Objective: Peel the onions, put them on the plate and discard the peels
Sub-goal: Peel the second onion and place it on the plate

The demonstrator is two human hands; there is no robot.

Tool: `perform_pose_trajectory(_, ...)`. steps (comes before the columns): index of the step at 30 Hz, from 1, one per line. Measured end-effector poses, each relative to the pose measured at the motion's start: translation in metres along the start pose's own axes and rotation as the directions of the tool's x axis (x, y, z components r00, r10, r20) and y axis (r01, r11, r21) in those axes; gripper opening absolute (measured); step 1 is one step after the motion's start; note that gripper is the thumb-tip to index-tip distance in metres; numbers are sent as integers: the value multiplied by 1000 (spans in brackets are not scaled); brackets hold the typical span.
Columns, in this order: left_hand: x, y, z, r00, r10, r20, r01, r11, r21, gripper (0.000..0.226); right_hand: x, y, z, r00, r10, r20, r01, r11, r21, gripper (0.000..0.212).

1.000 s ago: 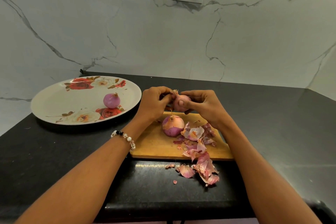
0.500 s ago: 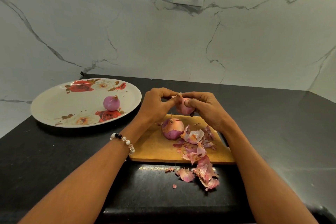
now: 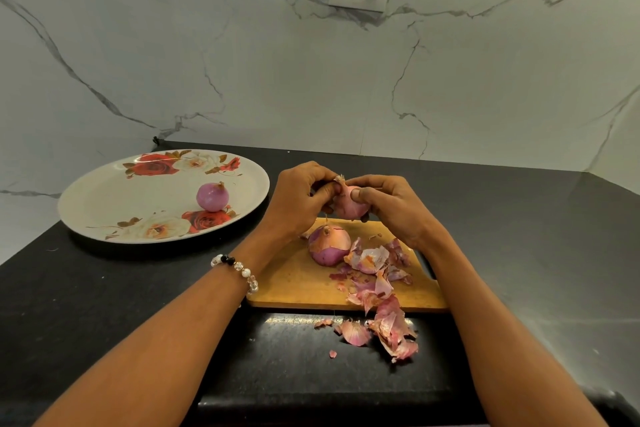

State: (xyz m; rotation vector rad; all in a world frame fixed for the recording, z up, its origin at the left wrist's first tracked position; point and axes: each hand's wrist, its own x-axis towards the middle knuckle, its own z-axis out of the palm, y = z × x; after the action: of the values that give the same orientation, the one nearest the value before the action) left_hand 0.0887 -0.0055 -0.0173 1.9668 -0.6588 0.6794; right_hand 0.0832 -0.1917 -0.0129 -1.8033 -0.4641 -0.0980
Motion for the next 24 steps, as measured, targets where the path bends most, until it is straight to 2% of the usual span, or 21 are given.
perform_pose_trajectory(9, 1, 0, 4, 989, -150, 2, 150, 988, -29, 14, -1, -4, 2, 998, 25, 56, -31, 993, 116, 25)
perform_pose_trajectory(14, -1, 5, 6, 981, -180, 72, 184, 982, -43, 14, -3, -7, 0, 992, 37, 122, -59, 982, 180, 21)
perform_pose_trajectory(17, -2, 10, 5, 979, -192, 74, 197, 977, -77, 16, -4, -7, -3, 986, 75, 150, -87, 993, 78, 21)
perform_pose_trajectory(20, 4, 11, -6, 955, -296, 11, 290, 928, -236, 18, -4, -6, -4, 984, 109, 139, -96, 991, -96, 22)
perform_pose_trajectory(22, 6, 8, -14, 937, -348, -21, 328, 900, -289, 15, -4, -6, -4, 987, 102, 121, -90, 991, -100, 18)
perform_pose_trajectory(24, 5, 7, -16, 936, -351, -17, 334, 905, -265, 14, -4, -7, -3, 991, 87, 103, -79, 994, -78, 19)
